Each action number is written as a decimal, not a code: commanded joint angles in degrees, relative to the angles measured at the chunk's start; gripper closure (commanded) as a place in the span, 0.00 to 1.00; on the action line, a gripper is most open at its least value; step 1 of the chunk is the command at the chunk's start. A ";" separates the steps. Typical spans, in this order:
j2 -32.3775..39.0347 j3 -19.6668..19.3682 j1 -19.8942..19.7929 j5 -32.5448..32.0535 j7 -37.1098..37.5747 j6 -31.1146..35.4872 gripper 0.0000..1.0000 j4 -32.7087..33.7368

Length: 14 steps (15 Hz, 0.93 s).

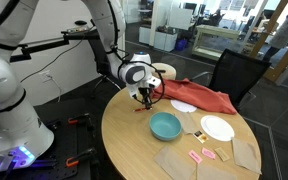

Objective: Put the pen in the bowl

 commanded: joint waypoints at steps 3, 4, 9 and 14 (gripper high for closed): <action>-10.47 -4.09 3.26 -2.20 -0.58 -2.92 0.96 -3.20; -11.92 -4.32 2.70 -2.57 -0.56 -3.30 0.96 -3.41; -17.80 -4.95 -2.37 -6.46 -1.26 -6.83 0.96 -3.91; -19.00 -3.18 -10.33 -7.83 -1.74 -8.97 0.96 -3.23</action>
